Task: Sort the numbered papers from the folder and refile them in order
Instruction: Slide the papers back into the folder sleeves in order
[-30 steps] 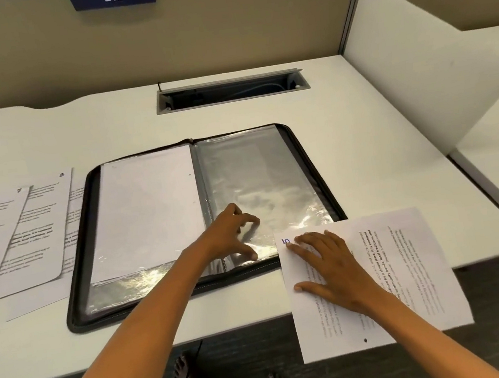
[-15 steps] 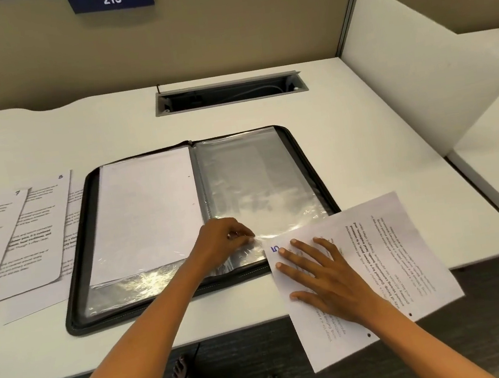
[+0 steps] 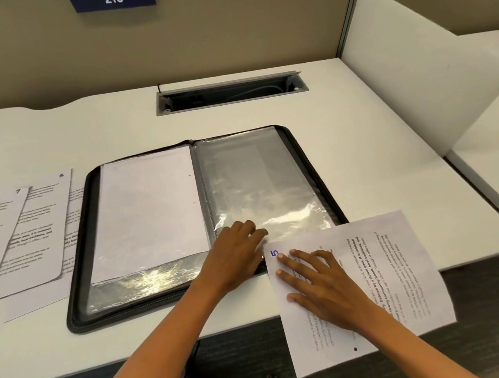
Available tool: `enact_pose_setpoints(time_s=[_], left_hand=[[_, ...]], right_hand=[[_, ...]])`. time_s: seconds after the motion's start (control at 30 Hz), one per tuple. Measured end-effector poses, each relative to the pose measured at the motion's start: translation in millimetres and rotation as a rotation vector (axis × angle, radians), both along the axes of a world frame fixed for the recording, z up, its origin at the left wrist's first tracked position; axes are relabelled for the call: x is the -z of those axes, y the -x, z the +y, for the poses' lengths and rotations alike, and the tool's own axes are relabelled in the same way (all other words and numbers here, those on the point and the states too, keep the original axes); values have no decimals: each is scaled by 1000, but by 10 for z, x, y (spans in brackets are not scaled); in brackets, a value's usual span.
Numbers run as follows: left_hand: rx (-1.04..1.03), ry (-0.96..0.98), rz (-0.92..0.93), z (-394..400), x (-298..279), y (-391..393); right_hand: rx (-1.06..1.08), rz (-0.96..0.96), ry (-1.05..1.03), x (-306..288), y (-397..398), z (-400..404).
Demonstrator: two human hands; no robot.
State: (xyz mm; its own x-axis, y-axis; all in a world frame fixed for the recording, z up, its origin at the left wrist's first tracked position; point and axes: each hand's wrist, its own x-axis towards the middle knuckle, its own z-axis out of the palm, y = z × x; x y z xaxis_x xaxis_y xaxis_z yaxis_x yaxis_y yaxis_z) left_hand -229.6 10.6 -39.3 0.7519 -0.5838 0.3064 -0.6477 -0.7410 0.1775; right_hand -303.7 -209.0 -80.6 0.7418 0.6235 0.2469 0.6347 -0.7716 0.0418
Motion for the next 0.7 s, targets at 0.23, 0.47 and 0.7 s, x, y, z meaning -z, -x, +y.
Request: enact_pose_setpoints(time_s=[0.23, 0.47, 0.7], left_hand=[[57, -56, 10, -26, 8, -56], [-186, 263, 526, 17, -85, -82], [-273, 339, 547, -15, -197, -87]], right_hand=[[103, 70, -30, -32, 62, -93], [275, 188, -192, 8, 115, -194], [248, 160, -144, -15, 109, -200]])
